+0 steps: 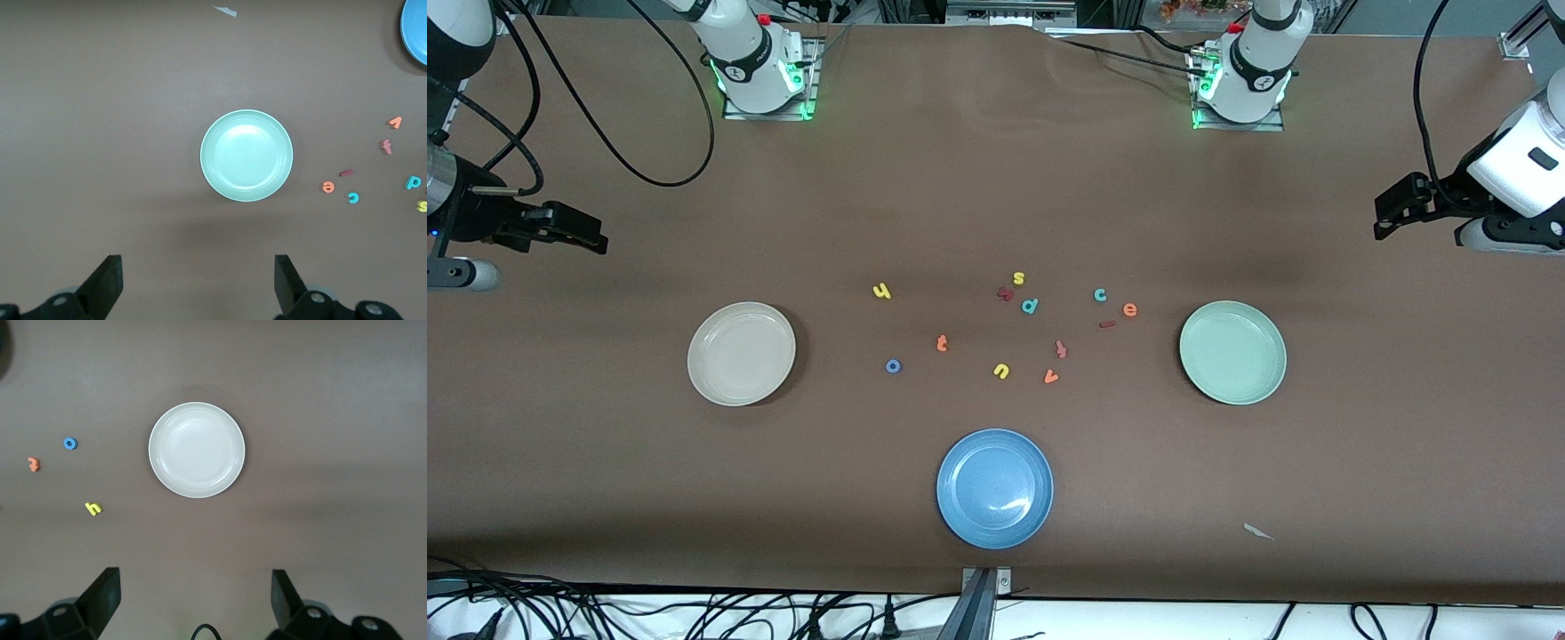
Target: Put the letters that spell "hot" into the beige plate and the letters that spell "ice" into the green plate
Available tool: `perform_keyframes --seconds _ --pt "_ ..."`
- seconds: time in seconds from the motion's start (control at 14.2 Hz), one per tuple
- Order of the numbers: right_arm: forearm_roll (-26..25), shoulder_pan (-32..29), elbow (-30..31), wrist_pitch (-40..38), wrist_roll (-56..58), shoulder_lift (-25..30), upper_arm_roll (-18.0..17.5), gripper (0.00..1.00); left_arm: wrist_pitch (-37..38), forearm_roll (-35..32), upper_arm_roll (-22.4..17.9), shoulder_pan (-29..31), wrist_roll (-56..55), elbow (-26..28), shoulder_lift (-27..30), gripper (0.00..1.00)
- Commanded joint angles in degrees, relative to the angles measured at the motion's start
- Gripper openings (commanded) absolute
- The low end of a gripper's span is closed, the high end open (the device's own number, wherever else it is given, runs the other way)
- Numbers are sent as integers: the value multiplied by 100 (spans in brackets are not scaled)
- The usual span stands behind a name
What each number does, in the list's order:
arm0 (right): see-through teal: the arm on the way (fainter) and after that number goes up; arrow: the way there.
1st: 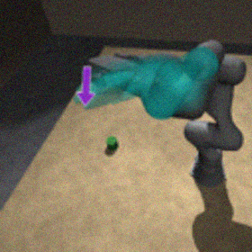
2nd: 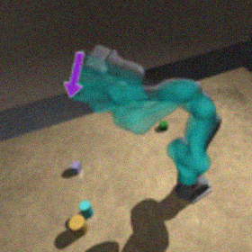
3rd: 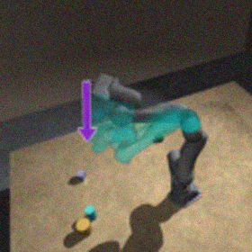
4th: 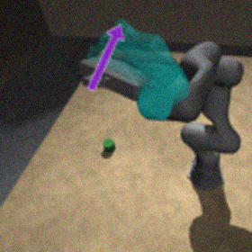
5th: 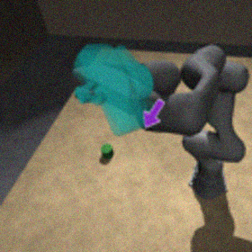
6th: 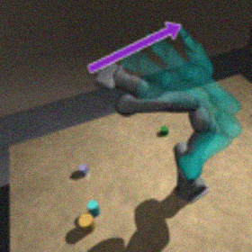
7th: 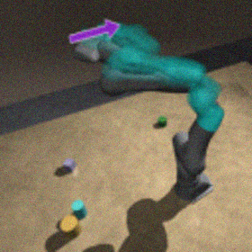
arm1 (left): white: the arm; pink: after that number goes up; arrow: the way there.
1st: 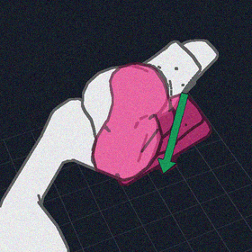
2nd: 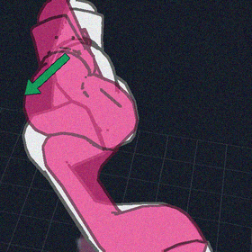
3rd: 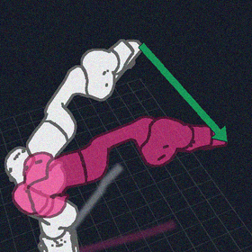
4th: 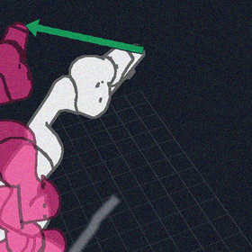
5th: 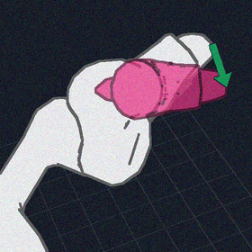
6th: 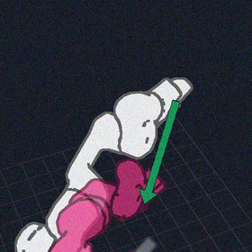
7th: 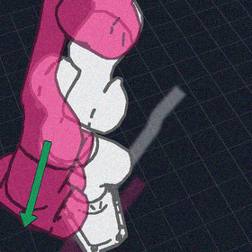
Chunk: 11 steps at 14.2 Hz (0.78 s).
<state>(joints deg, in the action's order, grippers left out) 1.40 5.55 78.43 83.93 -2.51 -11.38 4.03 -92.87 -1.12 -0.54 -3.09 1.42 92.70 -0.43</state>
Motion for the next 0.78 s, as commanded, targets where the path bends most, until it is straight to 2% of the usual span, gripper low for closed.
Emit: perform_keyframes --seconds 0.0,0.71 --pt "-17 -1 -65 -17 -48 13 1 100 102 -152 19 18 96 -174 -71 100" --pt "-17 -1 -65 -17 -39 -4 1 100 137 -143 142 10 95 -174 -27 100"
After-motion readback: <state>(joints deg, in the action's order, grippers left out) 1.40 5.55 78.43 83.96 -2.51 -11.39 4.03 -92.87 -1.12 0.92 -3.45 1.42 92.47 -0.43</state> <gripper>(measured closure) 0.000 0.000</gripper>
